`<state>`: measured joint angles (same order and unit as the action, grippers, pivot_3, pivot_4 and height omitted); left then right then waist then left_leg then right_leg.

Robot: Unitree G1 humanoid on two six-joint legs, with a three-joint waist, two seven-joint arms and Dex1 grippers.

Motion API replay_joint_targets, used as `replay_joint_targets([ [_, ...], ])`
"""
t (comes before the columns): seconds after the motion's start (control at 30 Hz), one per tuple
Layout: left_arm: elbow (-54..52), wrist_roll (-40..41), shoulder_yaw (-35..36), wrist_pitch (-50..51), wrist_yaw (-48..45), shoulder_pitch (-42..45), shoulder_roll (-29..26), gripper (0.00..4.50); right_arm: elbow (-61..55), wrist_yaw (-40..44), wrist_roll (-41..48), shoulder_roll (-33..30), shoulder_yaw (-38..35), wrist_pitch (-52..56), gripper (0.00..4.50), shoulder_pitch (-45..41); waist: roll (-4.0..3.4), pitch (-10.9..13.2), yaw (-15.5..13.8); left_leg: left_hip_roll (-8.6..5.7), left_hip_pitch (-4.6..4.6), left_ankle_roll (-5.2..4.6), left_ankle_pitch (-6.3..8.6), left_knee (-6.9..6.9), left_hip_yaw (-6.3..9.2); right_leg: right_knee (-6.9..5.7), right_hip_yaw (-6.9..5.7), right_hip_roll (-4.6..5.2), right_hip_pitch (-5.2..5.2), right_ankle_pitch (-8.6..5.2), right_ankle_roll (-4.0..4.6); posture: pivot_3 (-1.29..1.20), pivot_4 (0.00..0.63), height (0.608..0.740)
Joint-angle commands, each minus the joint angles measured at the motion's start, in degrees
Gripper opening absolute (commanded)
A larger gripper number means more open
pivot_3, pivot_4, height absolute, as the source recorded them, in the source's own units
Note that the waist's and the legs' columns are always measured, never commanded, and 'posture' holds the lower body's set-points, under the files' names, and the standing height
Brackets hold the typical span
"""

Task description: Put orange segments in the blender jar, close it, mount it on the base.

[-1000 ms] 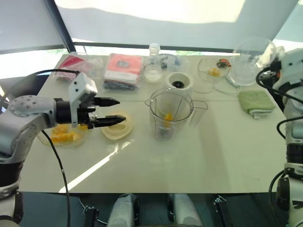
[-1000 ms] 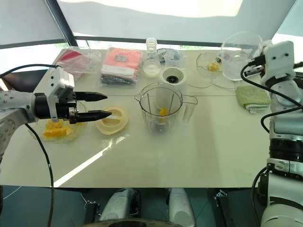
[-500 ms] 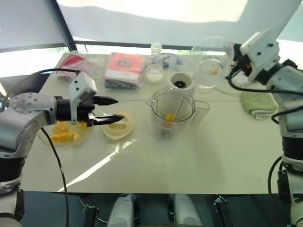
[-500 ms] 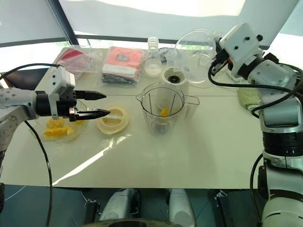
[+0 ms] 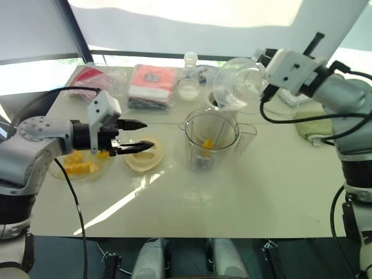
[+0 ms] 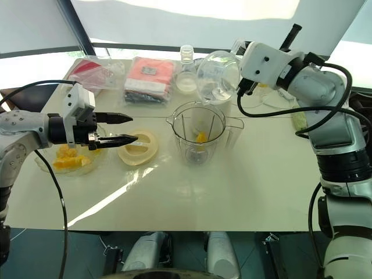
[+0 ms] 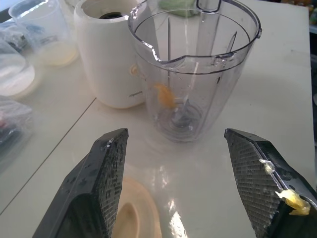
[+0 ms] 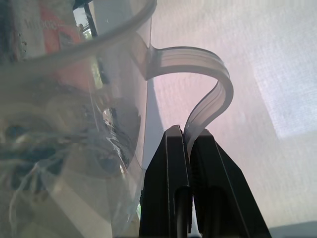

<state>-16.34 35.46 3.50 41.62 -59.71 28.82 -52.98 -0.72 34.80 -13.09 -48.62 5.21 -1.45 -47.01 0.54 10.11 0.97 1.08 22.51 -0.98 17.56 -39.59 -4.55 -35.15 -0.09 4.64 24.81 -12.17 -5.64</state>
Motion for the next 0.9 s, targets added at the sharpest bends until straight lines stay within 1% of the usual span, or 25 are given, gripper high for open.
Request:
replay_joint_targets([
  [0.03,-1.0,-0.4,1.0,-1.0,0.3,0.0,0.1,3.24,0.1,-0.8,-3.7,-1.3,0.3,-4.8,0.04,-3.5,0.00,0.0,0.0,0.00,0.00,0.00,0.00,0.00,0.00,0.00,0.00,0.00,0.00,0.00,0.00,0.00,0.150,0.740],
  [0.43,-1.1,-0.3,0.9,-1.0,0.9,0.1,1.0,3.24,5.0,-2.7,-13.2,-2.0,2.7,-16.2,0.04,-5.8,0.00,0.0,0.0,0.00,0.00,0.02,-0.01,0.00,-0.01,-0.01,0.00,0.00,0.01,0.00,0.00,0.00,0.150,0.740],
  [0.77,-1.0,-0.4,0.8,-1.0,1.1,0.4,1.3,3.24,7.2,-4.6,-16.6,-1.4,2.4,-19.1,0.04,-6.9,0.00,0.0,0.0,0.00,0.00,0.05,-0.03,0.00,0.00,-0.02,0.00,0.00,0.01,0.00,0.00,0.00,0.150,0.740],
  [0.9,-0.9,-0.3,0.8,-1.0,1.2,0.4,1.3,3.24,7.8,-7.6,-19.2,-1.5,2.4,-21.5,0.04,-8.3,0.00,0.0,0.1,0.00,0.00,0.06,-0.03,0.00,0.00,-0.03,0.00,0.00,0.02,0.00,0.00,0.00,0.150,0.740],
])
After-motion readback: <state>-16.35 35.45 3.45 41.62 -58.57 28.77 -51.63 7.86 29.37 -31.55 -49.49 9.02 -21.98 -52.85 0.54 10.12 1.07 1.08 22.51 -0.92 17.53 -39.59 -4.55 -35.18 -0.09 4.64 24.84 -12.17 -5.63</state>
